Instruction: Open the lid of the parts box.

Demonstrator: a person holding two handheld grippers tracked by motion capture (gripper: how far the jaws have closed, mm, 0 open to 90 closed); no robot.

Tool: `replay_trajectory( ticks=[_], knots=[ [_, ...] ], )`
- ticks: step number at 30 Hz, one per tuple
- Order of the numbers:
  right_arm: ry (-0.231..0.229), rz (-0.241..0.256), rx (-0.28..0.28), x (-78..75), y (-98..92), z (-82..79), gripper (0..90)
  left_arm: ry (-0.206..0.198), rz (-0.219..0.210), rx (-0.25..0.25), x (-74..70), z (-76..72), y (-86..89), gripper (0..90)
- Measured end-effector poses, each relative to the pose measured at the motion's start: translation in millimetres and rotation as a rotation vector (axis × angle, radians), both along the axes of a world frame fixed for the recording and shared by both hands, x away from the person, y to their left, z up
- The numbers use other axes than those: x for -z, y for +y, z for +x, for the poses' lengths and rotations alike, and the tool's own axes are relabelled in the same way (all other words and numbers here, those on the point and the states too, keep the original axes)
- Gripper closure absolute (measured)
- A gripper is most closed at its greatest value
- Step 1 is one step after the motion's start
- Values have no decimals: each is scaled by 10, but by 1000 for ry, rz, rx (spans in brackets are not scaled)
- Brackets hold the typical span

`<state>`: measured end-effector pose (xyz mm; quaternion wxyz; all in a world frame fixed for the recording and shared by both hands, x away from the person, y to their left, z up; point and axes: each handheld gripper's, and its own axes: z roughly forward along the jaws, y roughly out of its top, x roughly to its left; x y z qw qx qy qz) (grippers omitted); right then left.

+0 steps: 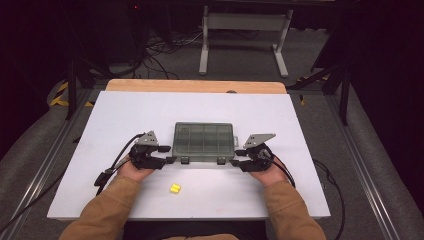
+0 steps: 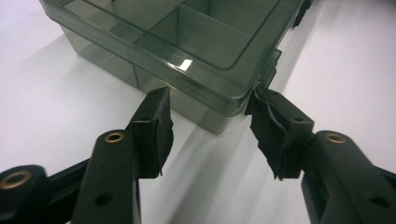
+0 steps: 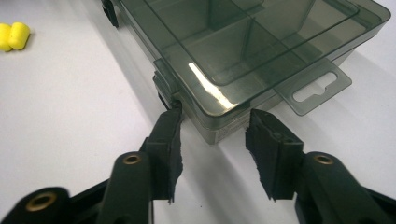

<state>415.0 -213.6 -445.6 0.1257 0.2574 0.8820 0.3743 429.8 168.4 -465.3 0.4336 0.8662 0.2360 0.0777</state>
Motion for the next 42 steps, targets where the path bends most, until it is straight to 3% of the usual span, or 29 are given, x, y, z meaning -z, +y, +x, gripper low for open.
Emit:
replay_trajectory(
  ticks=[12,42],
  knots=[
    [1,-7,16,13,-4,5,638,-2,27,12,4,-20,-18,595],
    [-7,12,22,-1,-10,-11,686,-26,38,4,-2,-56,-34,614]
  ],
)
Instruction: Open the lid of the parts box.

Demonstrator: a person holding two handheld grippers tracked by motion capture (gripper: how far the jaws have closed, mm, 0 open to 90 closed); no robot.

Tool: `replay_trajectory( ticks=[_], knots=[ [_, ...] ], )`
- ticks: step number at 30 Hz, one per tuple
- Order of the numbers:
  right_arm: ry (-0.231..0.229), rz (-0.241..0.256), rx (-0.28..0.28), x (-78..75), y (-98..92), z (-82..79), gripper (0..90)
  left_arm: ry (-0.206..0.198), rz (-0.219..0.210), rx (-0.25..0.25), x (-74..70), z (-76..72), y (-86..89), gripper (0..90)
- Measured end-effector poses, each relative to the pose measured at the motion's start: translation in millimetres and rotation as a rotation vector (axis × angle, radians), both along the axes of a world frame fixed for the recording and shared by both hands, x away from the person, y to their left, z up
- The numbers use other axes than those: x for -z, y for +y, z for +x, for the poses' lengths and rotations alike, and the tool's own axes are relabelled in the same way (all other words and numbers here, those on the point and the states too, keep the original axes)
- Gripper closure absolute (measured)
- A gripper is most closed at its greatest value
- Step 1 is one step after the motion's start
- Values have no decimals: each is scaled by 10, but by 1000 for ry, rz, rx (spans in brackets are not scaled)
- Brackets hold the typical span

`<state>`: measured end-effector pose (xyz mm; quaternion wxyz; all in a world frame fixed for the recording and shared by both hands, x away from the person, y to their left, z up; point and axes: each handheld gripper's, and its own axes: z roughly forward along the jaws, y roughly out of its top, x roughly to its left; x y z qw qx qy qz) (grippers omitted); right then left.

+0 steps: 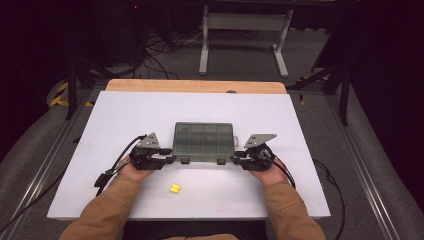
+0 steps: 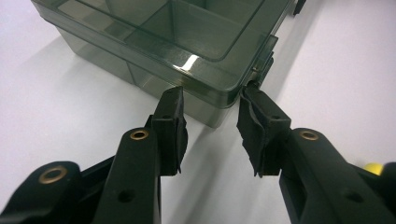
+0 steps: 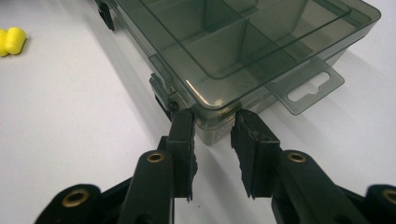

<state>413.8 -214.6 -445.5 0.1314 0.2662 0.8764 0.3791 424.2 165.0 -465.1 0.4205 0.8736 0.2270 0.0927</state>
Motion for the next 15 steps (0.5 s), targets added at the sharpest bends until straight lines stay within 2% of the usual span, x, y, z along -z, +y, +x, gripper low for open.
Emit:
replay_trajectory(
  ticks=[8,13,15],
  knots=[
    [1,15,-3,-12,-15,-1,691,6,-3,5,3,9,8,607],
    [-7,60,-5,-45,-47,-7,712,-1,-8,13,-7,-1,2,606],
    [-12,62,-3,-54,-50,-10,712,-1,-11,13,-9,-2,3,608]
  ],
)
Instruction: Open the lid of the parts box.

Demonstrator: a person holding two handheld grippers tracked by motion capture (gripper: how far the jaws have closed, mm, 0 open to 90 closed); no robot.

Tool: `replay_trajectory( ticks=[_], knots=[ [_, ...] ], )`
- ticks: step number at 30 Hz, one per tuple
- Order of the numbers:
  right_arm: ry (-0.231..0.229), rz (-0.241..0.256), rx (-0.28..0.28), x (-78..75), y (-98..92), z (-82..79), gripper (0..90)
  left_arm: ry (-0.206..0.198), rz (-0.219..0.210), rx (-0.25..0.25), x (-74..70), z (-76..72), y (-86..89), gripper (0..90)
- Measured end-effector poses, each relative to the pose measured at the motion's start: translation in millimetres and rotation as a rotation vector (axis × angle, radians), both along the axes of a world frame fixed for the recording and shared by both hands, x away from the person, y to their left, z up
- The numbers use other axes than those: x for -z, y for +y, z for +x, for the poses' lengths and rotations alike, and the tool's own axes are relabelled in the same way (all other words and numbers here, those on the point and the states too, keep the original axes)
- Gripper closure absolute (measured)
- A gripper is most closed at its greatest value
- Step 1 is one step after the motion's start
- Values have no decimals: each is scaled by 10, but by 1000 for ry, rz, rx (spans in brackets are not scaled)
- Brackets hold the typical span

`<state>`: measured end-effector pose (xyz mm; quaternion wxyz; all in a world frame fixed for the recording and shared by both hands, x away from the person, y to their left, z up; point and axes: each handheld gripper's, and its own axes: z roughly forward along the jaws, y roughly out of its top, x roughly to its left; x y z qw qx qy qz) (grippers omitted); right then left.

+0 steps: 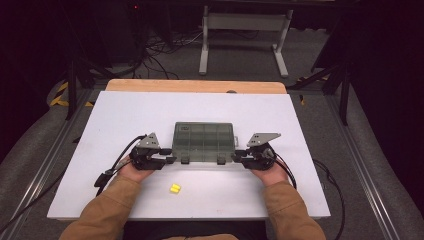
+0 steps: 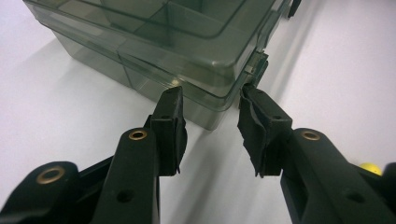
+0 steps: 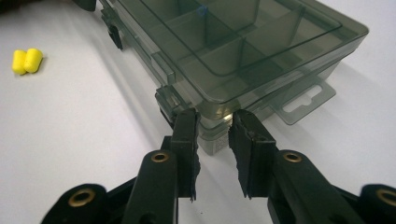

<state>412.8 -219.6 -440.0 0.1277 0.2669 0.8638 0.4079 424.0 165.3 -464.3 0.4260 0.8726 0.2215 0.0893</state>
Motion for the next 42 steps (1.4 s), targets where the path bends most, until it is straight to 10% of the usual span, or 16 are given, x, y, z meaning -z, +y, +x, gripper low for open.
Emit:
replay_trajectory(
  ticks=[15,31,42],
  knots=[
    [-47,51,12,-58,-47,-33,815,19,-150,6,-63,22,99,750],
    [-68,96,25,-61,-49,-36,827,-32,-175,-26,-90,-2,87,878],
    [-57,13,37,-43,24,-4,490,-41,-191,-28,-106,5,99,876]
  ],
)
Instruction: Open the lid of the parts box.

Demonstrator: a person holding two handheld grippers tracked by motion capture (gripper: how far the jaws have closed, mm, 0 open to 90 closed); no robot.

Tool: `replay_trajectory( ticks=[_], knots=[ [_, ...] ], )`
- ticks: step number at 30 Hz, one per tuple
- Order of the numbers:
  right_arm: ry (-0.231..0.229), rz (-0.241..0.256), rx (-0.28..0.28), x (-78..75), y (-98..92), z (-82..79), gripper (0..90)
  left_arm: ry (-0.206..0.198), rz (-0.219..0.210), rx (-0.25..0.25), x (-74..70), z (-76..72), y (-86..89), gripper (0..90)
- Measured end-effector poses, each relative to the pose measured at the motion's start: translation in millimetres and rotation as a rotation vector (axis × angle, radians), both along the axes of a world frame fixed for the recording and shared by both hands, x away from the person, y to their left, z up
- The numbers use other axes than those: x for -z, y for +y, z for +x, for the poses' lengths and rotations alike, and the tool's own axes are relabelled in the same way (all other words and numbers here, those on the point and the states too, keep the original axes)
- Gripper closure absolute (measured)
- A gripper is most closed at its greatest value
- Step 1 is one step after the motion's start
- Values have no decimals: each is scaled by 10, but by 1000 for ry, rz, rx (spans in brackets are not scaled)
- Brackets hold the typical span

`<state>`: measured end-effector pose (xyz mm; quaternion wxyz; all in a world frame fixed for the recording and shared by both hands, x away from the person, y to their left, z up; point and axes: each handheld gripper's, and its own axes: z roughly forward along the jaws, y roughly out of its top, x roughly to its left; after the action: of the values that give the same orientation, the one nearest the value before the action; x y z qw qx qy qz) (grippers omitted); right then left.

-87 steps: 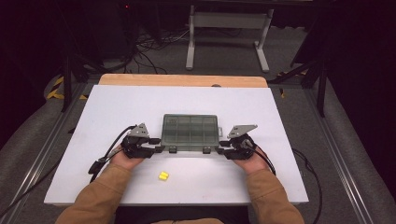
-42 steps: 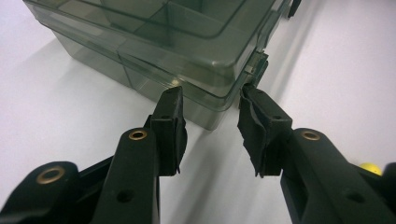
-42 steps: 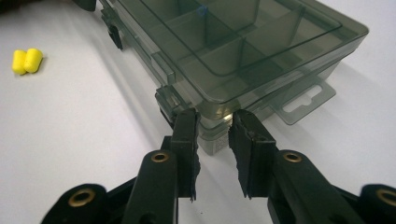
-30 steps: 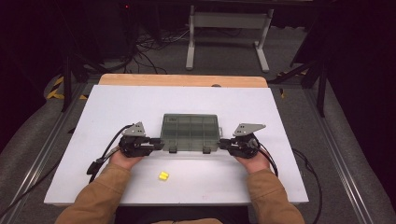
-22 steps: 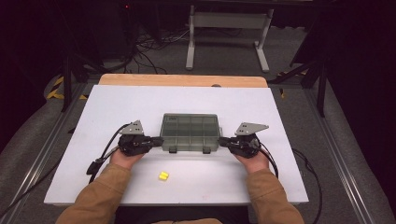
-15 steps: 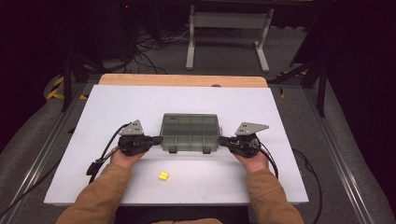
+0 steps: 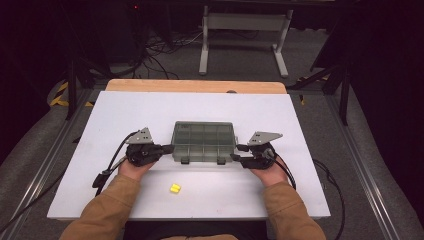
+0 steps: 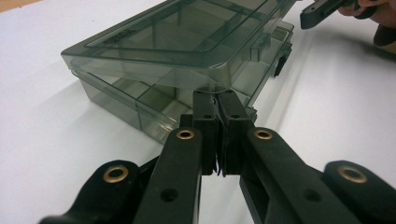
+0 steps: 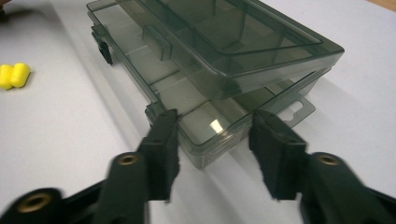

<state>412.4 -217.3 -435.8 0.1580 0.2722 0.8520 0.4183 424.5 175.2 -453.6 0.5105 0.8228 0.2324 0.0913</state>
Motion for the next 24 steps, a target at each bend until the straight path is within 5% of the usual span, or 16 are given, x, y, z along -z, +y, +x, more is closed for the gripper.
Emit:
replay_trajectory(
  ticks=[8,24],
  knots=[
    [-30,-41,8,-106,80,71,320,1,1,3,-2,-4,3,876],
    [-37,-146,-32,-242,206,231,265,1,3,6,-8,-12,2,871]
  ],
)
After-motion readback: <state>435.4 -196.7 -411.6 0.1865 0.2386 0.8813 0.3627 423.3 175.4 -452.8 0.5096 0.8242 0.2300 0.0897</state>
